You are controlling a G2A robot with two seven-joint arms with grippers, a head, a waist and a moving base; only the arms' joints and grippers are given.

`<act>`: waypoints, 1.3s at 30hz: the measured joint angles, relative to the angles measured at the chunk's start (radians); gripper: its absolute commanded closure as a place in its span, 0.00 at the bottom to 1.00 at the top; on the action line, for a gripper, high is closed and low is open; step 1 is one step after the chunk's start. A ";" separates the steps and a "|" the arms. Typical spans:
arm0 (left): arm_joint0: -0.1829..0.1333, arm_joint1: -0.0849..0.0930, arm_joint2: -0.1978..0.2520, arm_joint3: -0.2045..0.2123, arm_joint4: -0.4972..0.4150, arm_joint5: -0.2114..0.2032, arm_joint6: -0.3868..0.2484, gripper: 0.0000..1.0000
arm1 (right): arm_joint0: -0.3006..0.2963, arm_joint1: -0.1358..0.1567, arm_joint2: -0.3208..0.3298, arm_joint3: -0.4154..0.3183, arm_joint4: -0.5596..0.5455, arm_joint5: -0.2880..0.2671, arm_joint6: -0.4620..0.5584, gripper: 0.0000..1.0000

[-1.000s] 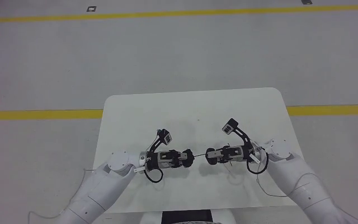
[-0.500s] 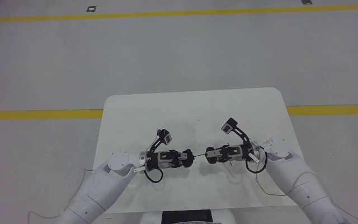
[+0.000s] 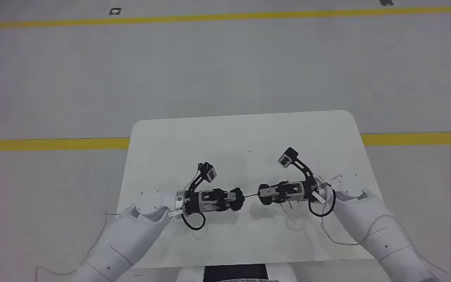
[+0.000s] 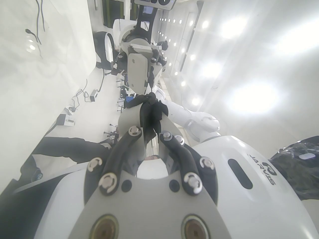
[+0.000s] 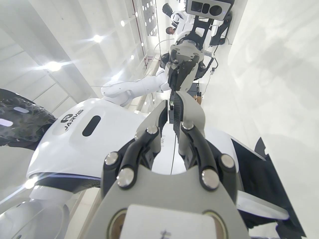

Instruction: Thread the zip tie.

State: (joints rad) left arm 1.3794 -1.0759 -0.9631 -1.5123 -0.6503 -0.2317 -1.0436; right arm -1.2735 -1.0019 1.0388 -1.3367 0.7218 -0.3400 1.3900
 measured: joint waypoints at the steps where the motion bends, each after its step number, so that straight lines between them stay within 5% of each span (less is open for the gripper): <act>1: 0.000 0.000 0.000 0.000 0.000 0.000 0.000 1.00 | 0.001 -0.001 0.000 0.001 0.000 0.000 0.000 0.90; 10: 0.000 0.000 0.000 0.000 0.000 0.000 0.000 1.00 | 0.009 -0.008 -0.002 0.014 0.000 0.000 0.000 1.00; 20: 0.000 0.000 0.000 0.000 0.000 0.000 0.000 1.00 | 0.011 -0.014 0.002 0.021 -0.007 0.000 0.000 1.00; 21: 0.000 0.000 0.000 0.000 0.000 0.000 0.000 0.94 | 0.011 -0.014 0.003 0.021 -0.009 0.000 0.000 1.00; 22: 0.000 0.000 0.000 0.000 0.000 0.000 0.000 0.67 | 0.010 -0.014 0.004 0.021 -0.011 0.000 0.000 1.00; 23: 0.000 0.000 0.000 0.000 0.000 0.000 0.000 0.04 | 0.010 -0.014 0.005 0.020 -0.014 0.000 0.000 1.00; 39: -0.009 -0.006 0.034 -0.018 0.022 -0.012 0.064 0.00 | -0.001 -0.019 0.019 0.013 -0.028 0.000 0.000 1.00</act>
State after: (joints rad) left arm 1.3709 -1.0820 -0.9296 -1.5305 -0.6286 -0.2442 -0.9795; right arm -1.2744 -1.0210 1.0579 -1.3239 0.6940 -0.3400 1.3900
